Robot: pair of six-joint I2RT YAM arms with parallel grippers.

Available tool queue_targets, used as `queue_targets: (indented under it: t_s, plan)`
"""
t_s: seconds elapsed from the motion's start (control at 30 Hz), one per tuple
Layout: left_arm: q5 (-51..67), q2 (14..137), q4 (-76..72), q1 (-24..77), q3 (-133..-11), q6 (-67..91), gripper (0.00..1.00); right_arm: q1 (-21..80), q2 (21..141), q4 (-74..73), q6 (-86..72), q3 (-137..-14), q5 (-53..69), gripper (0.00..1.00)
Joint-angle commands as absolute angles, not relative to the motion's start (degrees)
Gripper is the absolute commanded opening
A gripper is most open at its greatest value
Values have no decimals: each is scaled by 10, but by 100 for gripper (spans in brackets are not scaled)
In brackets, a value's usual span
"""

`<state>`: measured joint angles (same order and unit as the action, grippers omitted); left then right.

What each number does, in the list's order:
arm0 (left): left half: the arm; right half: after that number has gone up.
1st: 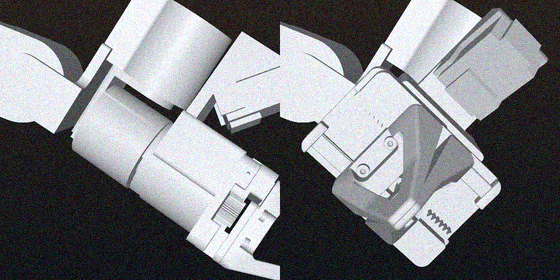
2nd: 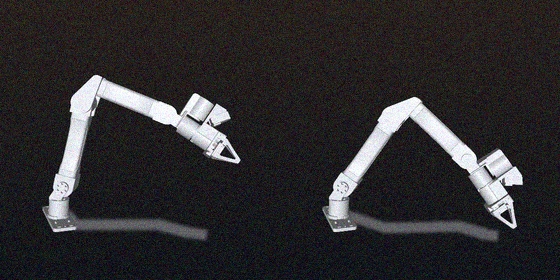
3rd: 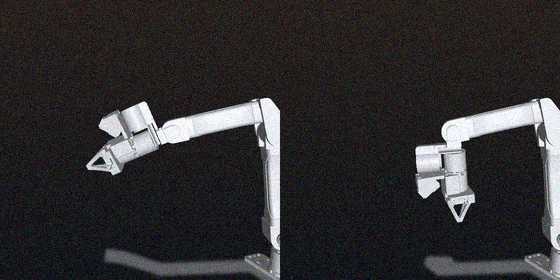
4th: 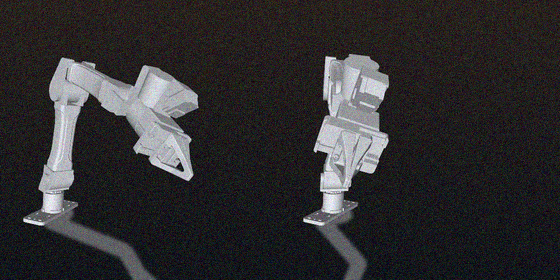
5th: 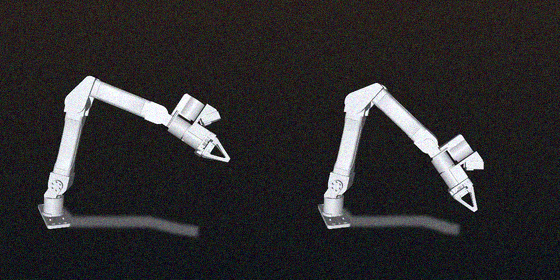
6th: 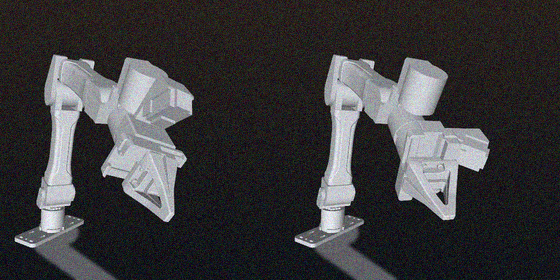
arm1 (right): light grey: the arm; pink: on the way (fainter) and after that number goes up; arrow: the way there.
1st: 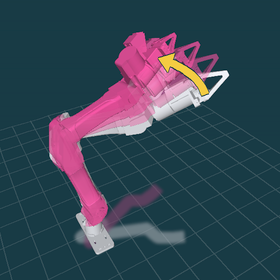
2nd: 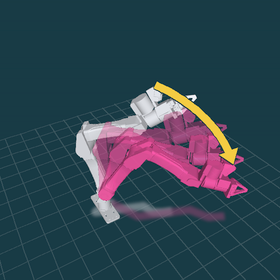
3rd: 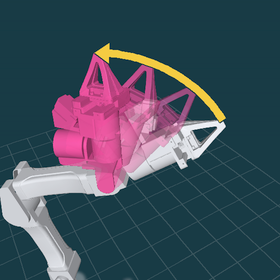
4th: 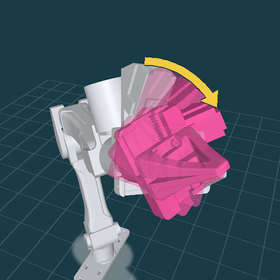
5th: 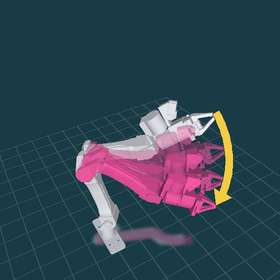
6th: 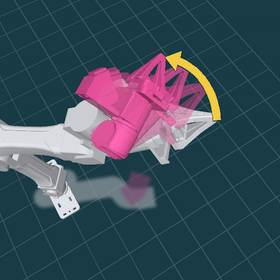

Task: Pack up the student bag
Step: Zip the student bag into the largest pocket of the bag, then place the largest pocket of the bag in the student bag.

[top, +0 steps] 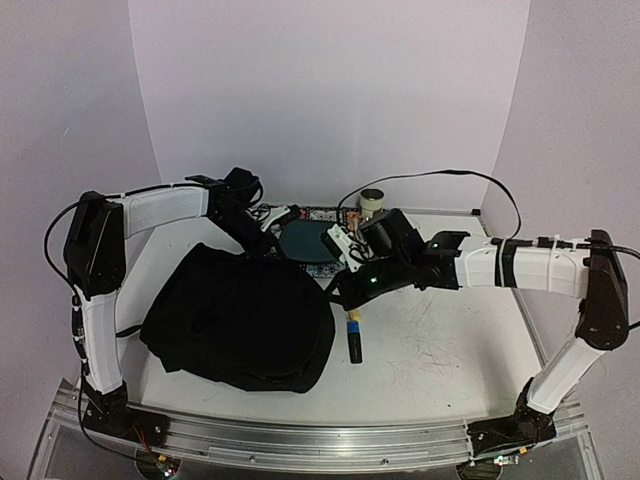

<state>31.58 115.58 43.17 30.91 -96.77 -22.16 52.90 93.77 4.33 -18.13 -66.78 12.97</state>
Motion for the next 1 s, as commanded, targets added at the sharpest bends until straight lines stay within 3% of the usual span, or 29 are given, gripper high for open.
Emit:
queue_targets:
  t_s: [0.0, 0.2, 0.4, 0.73, 0.97]
  plan:
    - [226, 1137, 391, 296, -976, -148, 0, 550, 889, 11, -192, -649, 182, 0]
    - [114, 1105, 370, 289, -927, -68, 0, 568, 850, 1, -211, -621, 195, 0]
    - [140, 1036, 333, 289, -847, -5, 7, 568, 837, 1, -220, -618, 156, 0]
    - [203, 961, 316, 314, -807, 23, 37, 569, 878, 17, -215, -659, 167, 0]
    - [191, 941, 320, 359, -827, 93, 44, 569, 880, 18, -216, -669, 143, 0]
